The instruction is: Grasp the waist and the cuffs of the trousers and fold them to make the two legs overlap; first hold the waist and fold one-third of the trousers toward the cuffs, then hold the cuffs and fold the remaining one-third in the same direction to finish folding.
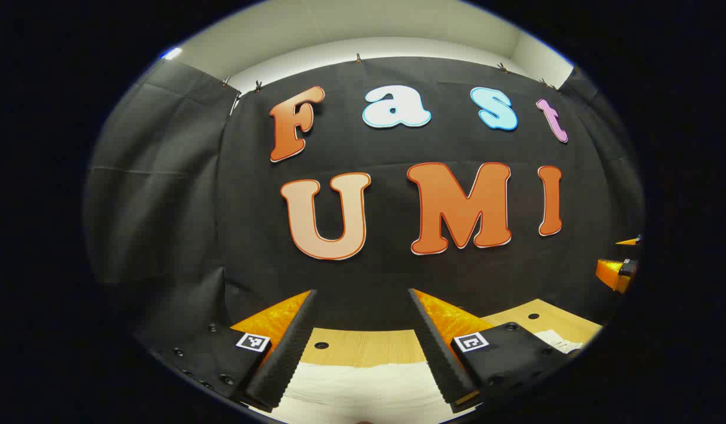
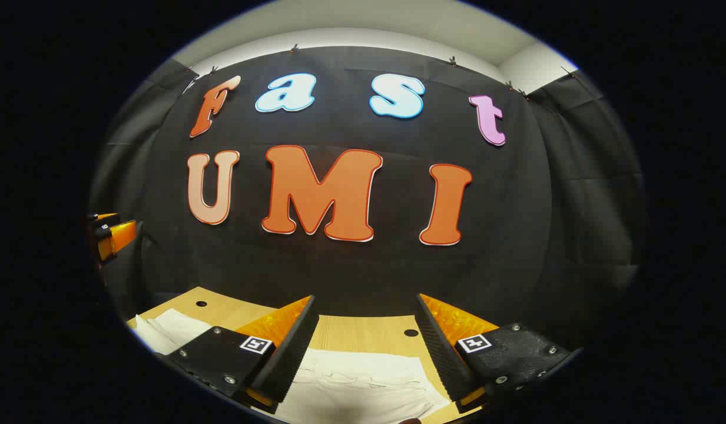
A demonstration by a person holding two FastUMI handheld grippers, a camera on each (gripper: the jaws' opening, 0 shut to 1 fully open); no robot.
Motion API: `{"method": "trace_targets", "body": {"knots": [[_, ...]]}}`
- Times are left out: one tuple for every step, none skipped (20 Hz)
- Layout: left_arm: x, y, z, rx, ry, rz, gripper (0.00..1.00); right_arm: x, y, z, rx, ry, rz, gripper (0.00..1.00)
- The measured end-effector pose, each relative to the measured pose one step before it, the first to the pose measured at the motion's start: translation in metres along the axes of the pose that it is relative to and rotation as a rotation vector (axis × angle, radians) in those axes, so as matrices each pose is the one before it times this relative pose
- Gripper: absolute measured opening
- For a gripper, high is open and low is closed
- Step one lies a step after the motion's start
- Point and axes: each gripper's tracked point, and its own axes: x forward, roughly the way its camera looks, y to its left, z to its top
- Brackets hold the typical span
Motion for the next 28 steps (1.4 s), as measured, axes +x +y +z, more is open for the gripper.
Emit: {"method": "trace_targets", "body": {"knots": [[-0.00122, 0.0016, -0.00421, -0.00168, 0.00665, 0.00157, 0.98, -0.00093, -0.00345, -0.00293, 0.01023, 0.00675, -0.0109, 0.99], [-0.00089, 0.00191, -0.00172, -0.00163, 0.00676, 0.00209, 0.98, -0.00032, -0.00015, -0.00403, 0.01045, 0.01002, -0.00782, 0.99], [-0.00101, 0.0029, -0.00394, -0.00323, 0.00677, 0.00141, 0.99, -0.00076, -0.00131, -0.00306, 0.01272, 0.01483, -0.00933, 0.99], [-0.00053, 0.00301, 0.00052, -0.00355, 0.00044, -0.0006, 0.98, -0.00162, 0.00189, -0.00032, 0.01856, 0.00475, 0.00721, 0.99], [-0.00028, 0.00263, 0.00185, -0.00068, -0.00595, 0.00097, 0.98, -0.00077, 0.00318, 0.00235, 0.01437, -0.00162, 0.005, 0.99], [-0.00069, 0.0043, 0.00428, 0.00277, -0.01069, 0.00288, 0.98, -0.00056, 0.00053, 0.00117, 0.00521, -0.0051, 0.001, 0.99], [-0.00163, 0.00389, 0.00224, 0.00419, -0.01151, 0.00666, 0.98, -0.00108, -0.00082, 0.00299, -0.00418, -0.0105, -0.00817, 0.99], [-0.0005, 0.00292, 0.00271, 0.00102, -0.00758, -0.00135, 0.98, -0.00089, -0.00101, 0.00181, -0.00857, -0.00721, -0.00732, 0.99], [-0.00182, 0.00144, 0.00092, 0.00125, -0.00586, -0.00102, 0.98, -0.00253, 0.00156, 0.00104, -0.01094, -0.00354, -0.0043, 0.99], [-0.00138, -0.00051, 0.0005, -0.00028, -0.00083, -0.00735, 0.98, -0.001, 0.00052, -0.00025, -0.01058, -0.00086, -0.00619, 0.99], [-0.00186, -0.00002, -0.0023, 0.00212, -0.0036, -0.00709, 0.98, -0.00222, 0.00021, -0.00038, -0.00797, 0.0011, -0.00402, 0.99], [-0.00161, 0.0, -0.00009, 0.00036, 0.00083, -0.00933, 0.98, -0.00189, 0.0005, -0.0012, -0.00481, 0.00517, -0.00688, 0.99], [0.0005, -0.0012, -0.00296, -0.00151, 0.00207, -0.01149, 0.98, -0.00252, -0.00075, -0.00163, 0.00206, 0.00657, -0.00491, 0.99], [0.00121, -0.00062, -0.00246, -0.00726, 0.00757, -0.01205, 0.98, -0.0023, 0.00029, -0.00287, 0.00521, 0.00977, -0.00549, 0.99], [0.00026, -0.00077, -0.00568, -0.0103, 0.01585, -0.0111, 0.96, -0.00112, -0.0015, -0.00297, -0.00028, 0.01064, -0.00528, 0.99], [0.00168, 0.0004, -0.00773, -0.00954, 0.0214, -0.0046, 0.98, 0.00004, -0.00233, -0.00448, -0.00685, 0.01302, -0.00839, 0.99], [0.00193, 0.00079, -0.0096, -0.00963, 0.02883, -0.00295, 0.98, -0.00007, -0.00393, -0.00529, -0.00941, 0.01853, -0.00724, 0.99], [0.00136, 0.0011, -0.00989, -0.01139, 0.03356, 0.00181, 0.98, 0.00093, -0.00313, -0.00679, -0.00344, 0.02147, -0.00355, 0.99], [0.00296, 0.0005, -0.01146, -0.01691, 0.04442, 0.00912, 0.98, 0.00148, -0.00371, -0.0075, 0.00266, 0.02415, 0.00362, 0.99], [0.00202, 0.00277, -0.01201, -0.02286, 0.04864, 0.01083, 0.98, 0.00196, -0.00294, -0.00953, 0.00476, 0.02815, 0.00767, 0.99], [0.00067, 0.00344, -0.01253, -0.02403, 0.04377, 0.01967, 0.98, 0.00464, -0.00495, -0.01044, 0.00237, 0.03393, 0.00469, 0.99], [0.0024, 0.00428, -0.01276, -0.02251, 0.05484, 0.02657, 0.98, 0.00802, -0.00805, -0.0118, 0.00498, 0.0412, -0.00062, 0.99], [0.0016, 0.00502, -0.01436, -0.0245, 0.05975, 0.03051, 0.98, 0.00662, -0.00854, -0.01126, 0.00901, 0.0469, -0.00017, 0.99], [0.00457, 0.00723, -0.01506, -0.02176, 0.05788, 0.03439, 0.96, 0.00703, -0.00947, -0.01266, 0.014, 0.0466, -0.00934, 0.99], [0.00324, 0.00563, -0.01368, -0.02079, 0.05984, 0.02685, 0.98, 0.00822, -0.0096, -0.01259, 0.0207, 0.05068, -0.00281, 0.99], [0.00381, 0.00524, -0.01382, -0.01731, 0.05632, 0.03014, 0.98, 0.00722, -0.00759, -0.01381, 0.02303, 0.05686, -0.00024, 0.99], [0.00259, 0.00538, -0.01195, -0.01799, 0.0474, 0.02608, 1.0, 0.00853, -0.00697, -0.01338, 0.02179, 0.05907, 0.00203, 0.99], [0.00302, 0.00459, -0.00874, -0.01874, 0.04329, 0.02143, 0.98, 0.00887, -0.00583, -0.0106, 0.01304, 0.05321, -0.00235, 0.99]]}}
